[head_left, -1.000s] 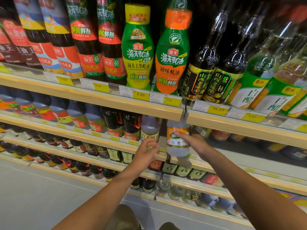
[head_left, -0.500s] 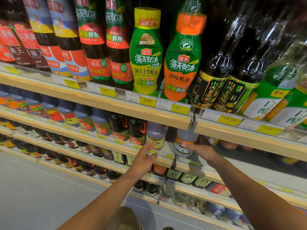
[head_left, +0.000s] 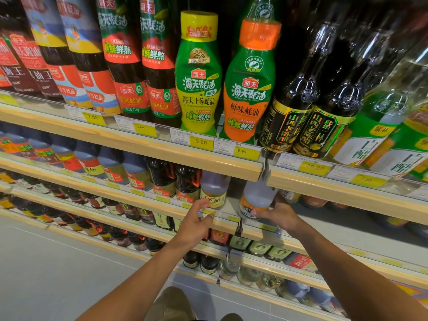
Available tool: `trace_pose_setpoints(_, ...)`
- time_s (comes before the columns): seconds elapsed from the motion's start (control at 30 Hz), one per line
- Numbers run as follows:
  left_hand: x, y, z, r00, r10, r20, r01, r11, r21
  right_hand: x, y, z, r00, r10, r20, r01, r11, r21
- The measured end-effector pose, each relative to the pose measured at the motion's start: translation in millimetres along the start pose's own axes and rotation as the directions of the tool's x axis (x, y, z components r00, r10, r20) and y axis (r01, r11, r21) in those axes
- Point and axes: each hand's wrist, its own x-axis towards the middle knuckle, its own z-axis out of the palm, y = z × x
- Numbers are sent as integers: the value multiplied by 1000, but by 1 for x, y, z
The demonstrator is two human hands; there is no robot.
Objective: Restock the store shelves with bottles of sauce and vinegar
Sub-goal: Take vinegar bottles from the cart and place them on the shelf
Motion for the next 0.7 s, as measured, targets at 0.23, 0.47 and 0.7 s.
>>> trace_pose_setpoints(0.23, 1, -4, -7, 1000, 3, 21, -3, 1000, 8, 10, -9, 10, 992, 86, 94, -83, 996, -34)
trace_pose_setpoints(0.47, -1, -5, -16, 996, 12, 90, -17, 998, 58, 16, -18, 32, 994, 56, 92, -53, 998, -37)
trace_pose_setpoints(0.7, -12, 4, -21, 995, 3, 100, -10, 998, 68, 3, -20, 29, 998, -13, 64, 16, 999, -40)
